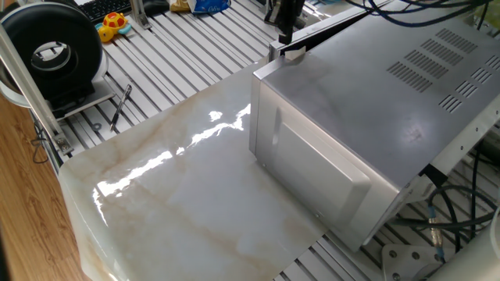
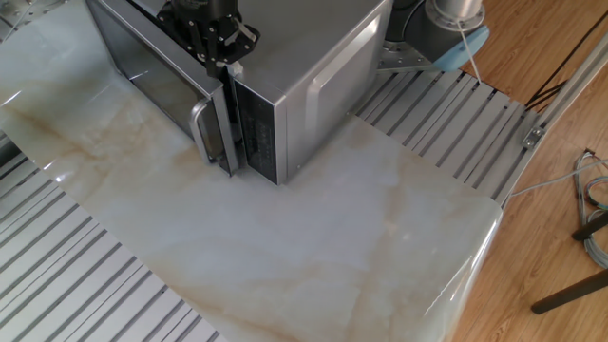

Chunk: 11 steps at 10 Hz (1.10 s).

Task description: Open the microwave door

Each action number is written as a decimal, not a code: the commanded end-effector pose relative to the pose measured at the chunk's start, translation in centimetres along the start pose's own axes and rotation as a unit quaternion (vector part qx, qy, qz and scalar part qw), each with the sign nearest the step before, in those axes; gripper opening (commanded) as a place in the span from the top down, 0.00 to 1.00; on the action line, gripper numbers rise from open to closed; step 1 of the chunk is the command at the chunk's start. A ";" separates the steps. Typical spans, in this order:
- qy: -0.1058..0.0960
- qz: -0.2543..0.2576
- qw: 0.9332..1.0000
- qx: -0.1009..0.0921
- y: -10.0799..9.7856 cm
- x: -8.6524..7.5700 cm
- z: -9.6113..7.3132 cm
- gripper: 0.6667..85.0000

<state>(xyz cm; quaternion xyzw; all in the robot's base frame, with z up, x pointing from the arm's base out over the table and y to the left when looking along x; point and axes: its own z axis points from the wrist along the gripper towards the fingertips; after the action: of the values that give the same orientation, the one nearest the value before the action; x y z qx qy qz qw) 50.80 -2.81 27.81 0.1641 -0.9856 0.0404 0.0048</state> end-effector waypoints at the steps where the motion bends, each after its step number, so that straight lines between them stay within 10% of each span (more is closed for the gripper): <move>1: -0.004 -0.006 1.000 -0.008 -0.4 1.0 0.1 0.99; 11: -0.004 -0.035 0.999 -0.007 -2.1 3.0 2.0 0.99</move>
<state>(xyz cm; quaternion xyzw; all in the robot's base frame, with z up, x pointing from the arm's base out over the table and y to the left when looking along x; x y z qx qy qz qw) 48.74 -5.98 26.23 0.1924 -0.9805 0.0401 0.0048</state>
